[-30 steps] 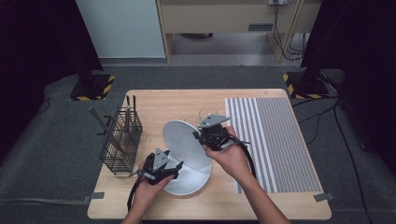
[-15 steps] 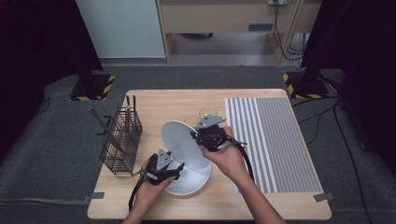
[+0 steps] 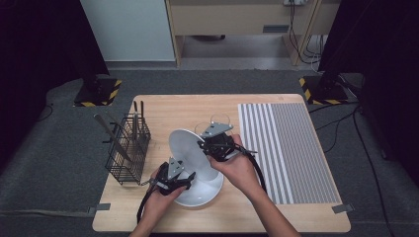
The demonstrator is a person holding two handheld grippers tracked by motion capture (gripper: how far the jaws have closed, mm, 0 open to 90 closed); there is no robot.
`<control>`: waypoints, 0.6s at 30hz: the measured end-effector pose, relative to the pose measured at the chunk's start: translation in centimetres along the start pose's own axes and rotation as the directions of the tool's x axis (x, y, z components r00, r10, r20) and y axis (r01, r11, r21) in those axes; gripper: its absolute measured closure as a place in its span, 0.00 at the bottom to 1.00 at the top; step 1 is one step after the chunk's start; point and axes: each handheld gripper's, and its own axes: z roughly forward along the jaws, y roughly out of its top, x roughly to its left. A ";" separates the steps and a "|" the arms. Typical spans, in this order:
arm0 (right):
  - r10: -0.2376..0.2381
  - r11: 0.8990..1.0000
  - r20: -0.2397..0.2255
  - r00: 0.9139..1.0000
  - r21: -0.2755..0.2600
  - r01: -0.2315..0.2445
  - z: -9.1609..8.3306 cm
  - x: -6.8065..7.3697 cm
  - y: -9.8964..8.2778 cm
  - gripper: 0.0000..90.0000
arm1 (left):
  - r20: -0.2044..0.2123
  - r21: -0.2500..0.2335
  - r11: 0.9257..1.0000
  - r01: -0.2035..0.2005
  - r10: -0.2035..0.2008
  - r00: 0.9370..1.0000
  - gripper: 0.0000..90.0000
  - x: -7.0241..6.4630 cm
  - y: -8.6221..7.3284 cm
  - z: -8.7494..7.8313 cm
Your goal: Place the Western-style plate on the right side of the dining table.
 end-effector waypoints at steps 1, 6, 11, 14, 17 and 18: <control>0.003 1.000 -0.002 1.000 0.001 -0.003 0.0 0.0 0.0 0.92 | 0.000 0.002 1.000 -0.001 0.001 1.000 0.34 0.0 0.0 0.0; 0.015 0.999 -0.026 1.000 0.035 -0.014 0.5 0.2 -0.2 0.88 | 0.001 -0.002 1.000 0.006 -0.006 1.000 0.34 0.1 -0.1 0.0; 0.035 0.999 -0.035 0.999 0.034 -0.034 1.1 0.4 -0.5 0.86 | 0.002 -0.004 1.000 0.009 -0.009 1.000 0.34 0.1 -0.1 0.0; 0.029 0.998 -0.029 0.999 0.054 -0.027 1.5 0.5 -0.7 0.85 | -0.001 -0.004 1.000 0.008 -0.008 1.000 0.34 0.1 -0.1 0.0; 0.020 0.998 -0.031 0.999 0.064 -0.018 1.6 0.6 -0.8 0.85 | -0.001 -0.005 1.000 0.008 -0.008 1.000 0.34 0.2 -0.1 0.0; 0.027 0.997 -0.029 0.999 0.067 -0.025 1.8 0.5 -0.9 0.85 | -0.005 -0.005 1.000 0.008 -0.008 1.000 0.34 0.1 -0.1 0.0</control>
